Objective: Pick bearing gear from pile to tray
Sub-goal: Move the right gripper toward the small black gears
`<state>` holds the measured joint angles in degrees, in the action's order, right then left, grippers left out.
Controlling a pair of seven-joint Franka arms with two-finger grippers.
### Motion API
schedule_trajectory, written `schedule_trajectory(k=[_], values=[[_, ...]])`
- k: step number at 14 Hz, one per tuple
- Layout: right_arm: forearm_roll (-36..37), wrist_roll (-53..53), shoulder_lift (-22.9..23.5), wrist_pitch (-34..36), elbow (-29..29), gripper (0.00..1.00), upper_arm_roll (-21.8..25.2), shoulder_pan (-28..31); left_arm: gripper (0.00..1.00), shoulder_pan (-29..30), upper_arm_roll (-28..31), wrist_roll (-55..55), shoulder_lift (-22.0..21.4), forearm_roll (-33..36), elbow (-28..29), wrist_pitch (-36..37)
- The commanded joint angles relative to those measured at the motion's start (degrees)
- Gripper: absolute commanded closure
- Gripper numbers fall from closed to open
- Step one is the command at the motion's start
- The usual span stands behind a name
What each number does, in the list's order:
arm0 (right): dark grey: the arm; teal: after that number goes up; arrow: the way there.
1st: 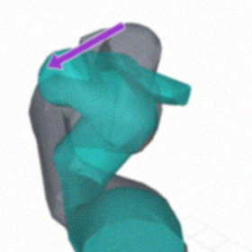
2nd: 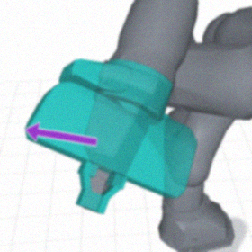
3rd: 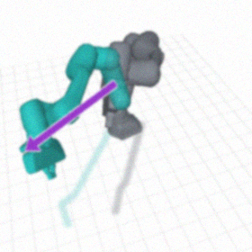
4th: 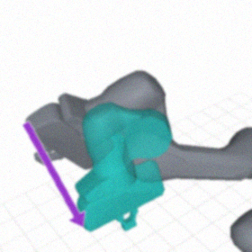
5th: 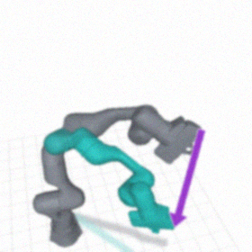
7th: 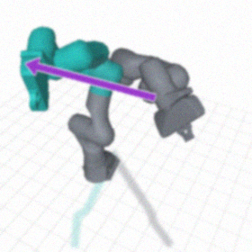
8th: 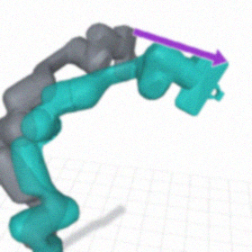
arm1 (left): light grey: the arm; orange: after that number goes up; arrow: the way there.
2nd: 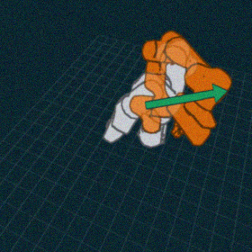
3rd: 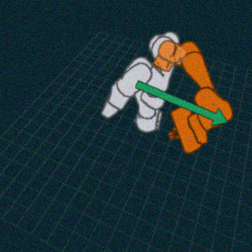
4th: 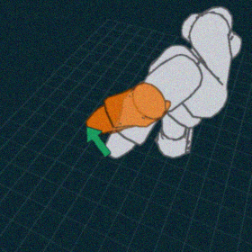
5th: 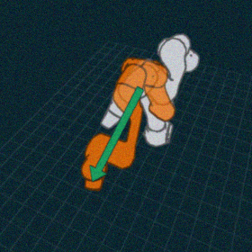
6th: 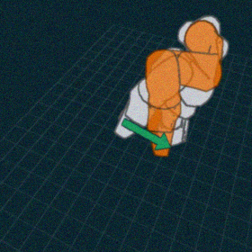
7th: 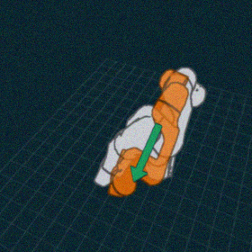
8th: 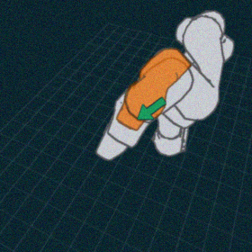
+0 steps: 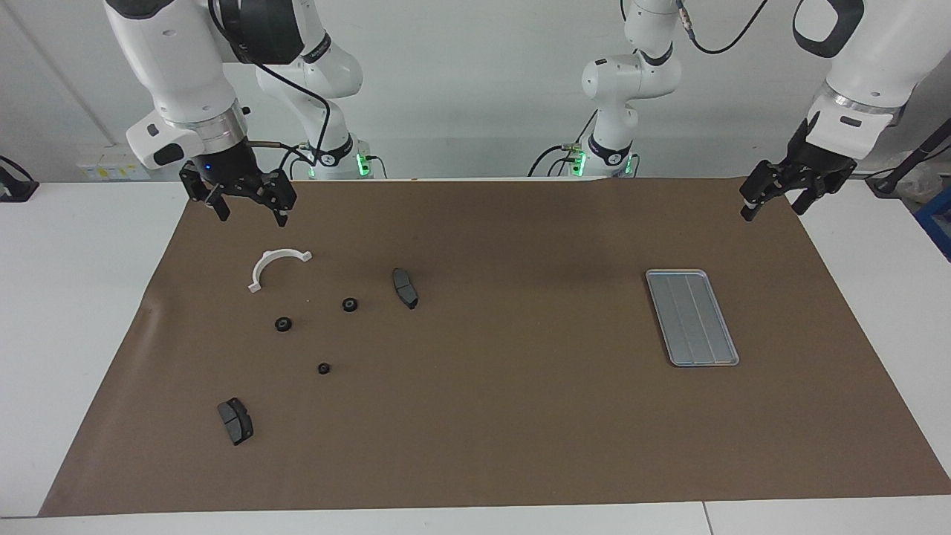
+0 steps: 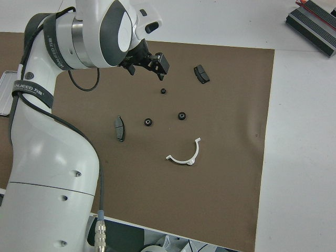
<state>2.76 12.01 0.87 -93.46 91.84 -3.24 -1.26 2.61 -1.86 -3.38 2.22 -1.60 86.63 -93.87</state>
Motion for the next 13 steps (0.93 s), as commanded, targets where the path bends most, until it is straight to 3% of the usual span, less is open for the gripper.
schedule_trajectory(k=[1,9,13], values=[[0.14,-0.14,-1.48,-0.94,1.76,0.00,-0.37,0.47,0.00,-0.50,0.19,0.48,0.59,0.81,-0.85,-0.79],[0.05,-1.99,-0.69,-3.91,1.94,0.00,-0.37,0.91,0.00,-0.33,0.19,0.48,0.68,0.89,-0.76,-1.14],[0.05,-2.96,4.48,-9.97,1.76,0.00,-0.28,1.35,0.00,-0.15,0.19,0.48,1.20,0.81,-0.76,-1.84]])
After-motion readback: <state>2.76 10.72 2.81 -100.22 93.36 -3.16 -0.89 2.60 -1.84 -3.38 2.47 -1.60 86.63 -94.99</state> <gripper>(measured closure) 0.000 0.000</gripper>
